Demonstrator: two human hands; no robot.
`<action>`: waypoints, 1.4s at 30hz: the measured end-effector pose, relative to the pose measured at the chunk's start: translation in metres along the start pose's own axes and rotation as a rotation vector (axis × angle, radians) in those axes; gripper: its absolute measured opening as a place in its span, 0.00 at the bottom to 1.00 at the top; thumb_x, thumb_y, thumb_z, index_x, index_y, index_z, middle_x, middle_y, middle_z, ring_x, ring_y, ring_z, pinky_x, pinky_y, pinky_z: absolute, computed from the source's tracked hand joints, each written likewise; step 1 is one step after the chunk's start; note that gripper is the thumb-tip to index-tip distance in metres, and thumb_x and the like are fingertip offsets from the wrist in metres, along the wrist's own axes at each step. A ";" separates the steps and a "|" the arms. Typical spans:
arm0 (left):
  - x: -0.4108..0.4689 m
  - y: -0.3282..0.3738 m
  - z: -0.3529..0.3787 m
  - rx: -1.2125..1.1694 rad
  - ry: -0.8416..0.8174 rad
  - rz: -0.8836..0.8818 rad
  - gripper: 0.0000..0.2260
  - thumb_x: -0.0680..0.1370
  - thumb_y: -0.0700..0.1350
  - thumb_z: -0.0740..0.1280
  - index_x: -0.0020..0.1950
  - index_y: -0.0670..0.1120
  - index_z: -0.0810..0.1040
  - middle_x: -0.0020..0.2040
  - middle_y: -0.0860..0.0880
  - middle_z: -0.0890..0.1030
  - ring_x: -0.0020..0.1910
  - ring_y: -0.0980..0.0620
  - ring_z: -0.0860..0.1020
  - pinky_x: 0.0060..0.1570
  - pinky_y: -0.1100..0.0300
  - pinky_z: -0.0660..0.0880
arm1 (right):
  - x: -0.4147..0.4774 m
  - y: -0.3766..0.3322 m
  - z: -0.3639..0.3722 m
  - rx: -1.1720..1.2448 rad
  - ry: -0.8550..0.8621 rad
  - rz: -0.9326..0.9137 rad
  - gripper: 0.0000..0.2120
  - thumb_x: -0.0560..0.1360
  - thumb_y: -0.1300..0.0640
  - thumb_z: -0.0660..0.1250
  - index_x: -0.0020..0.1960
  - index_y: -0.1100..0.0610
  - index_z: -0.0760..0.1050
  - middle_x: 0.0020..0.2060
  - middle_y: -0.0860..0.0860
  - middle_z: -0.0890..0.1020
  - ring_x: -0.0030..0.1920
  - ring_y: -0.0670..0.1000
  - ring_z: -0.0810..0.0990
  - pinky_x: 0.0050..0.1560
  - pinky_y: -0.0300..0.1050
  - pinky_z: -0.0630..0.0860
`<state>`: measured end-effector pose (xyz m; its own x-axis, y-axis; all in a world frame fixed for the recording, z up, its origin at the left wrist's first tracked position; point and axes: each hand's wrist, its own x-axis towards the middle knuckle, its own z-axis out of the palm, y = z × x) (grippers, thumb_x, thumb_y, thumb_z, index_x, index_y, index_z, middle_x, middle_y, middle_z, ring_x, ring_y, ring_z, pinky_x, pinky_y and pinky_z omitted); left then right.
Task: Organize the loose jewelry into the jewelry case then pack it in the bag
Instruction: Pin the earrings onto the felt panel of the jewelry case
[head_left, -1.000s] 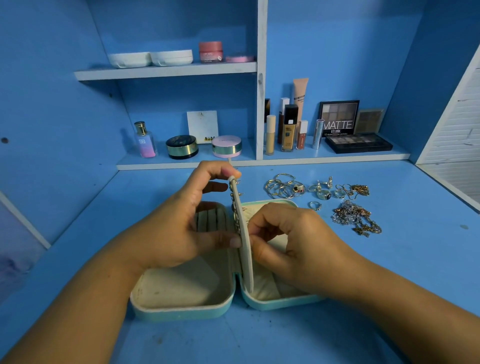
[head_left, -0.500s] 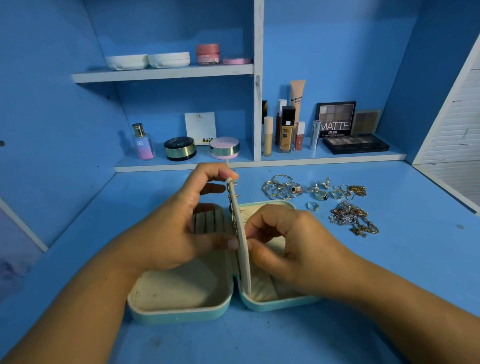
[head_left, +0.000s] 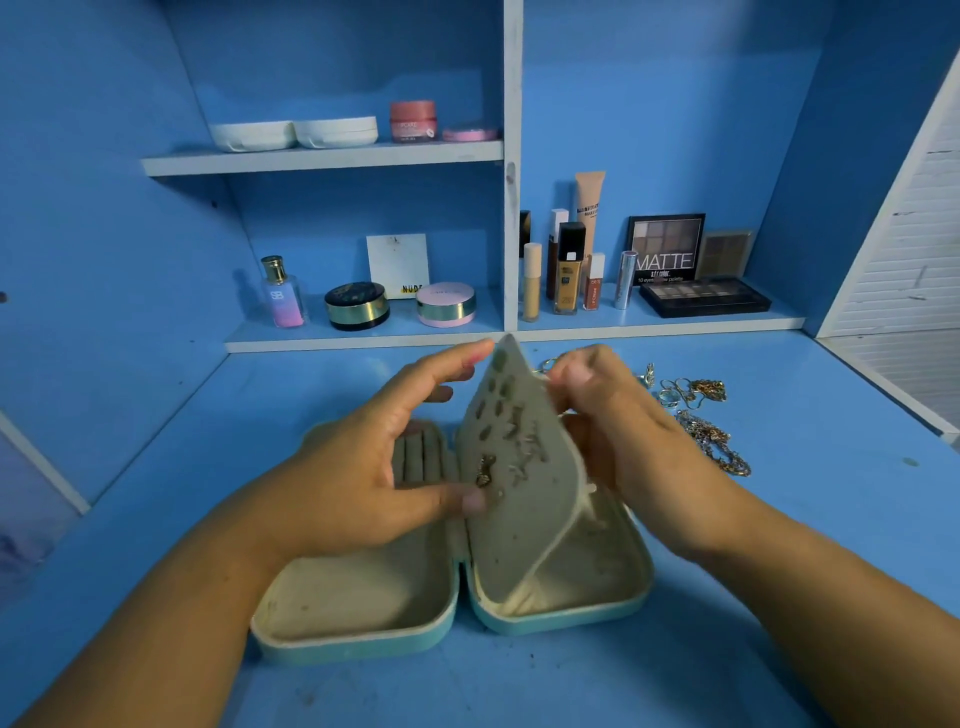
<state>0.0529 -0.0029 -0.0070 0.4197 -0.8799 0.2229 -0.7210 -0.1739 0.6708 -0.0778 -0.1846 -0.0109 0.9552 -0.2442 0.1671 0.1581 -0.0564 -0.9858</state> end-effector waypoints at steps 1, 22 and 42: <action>0.000 -0.001 0.000 0.023 0.001 -0.013 0.40 0.64 0.65 0.73 0.71 0.75 0.55 0.71 0.71 0.64 0.71 0.66 0.63 0.70 0.48 0.66 | 0.001 -0.003 -0.005 -0.001 0.007 0.040 0.24 0.70 0.33 0.60 0.51 0.54 0.70 0.44 0.59 0.80 0.44 0.57 0.81 0.47 0.54 0.79; 0.003 -0.016 0.005 0.345 -0.070 -0.182 0.41 0.64 0.76 0.55 0.76 0.64 0.55 0.71 0.68 0.60 0.71 0.67 0.59 0.67 0.64 0.60 | 0.016 -0.005 -0.049 -0.402 -0.077 0.346 0.14 0.74 0.66 0.67 0.58 0.55 0.74 0.36 0.50 0.81 0.34 0.45 0.77 0.35 0.37 0.72; 0.007 -0.019 0.008 -0.034 -0.027 -0.181 0.28 0.78 0.48 0.67 0.74 0.64 0.61 0.70 0.67 0.68 0.71 0.68 0.62 0.74 0.53 0.61 | 0.006 -0.008 -0.024 -0.187 -0.056 0.139 0.13 0.74 0.48 0.67 0.51 0.57 0.77 0.44 0.57 0.82 0.43 0.58 0.78 0.50 0.53 0.72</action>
<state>0.0648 -0.0089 -0.0237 0.5255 -0.8473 0.0772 -0.6154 -0.3159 0.7221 -0.0787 -0.2085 -0.0016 0.9778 -0.2082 0.0237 -0.0202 -0.2058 -0.9784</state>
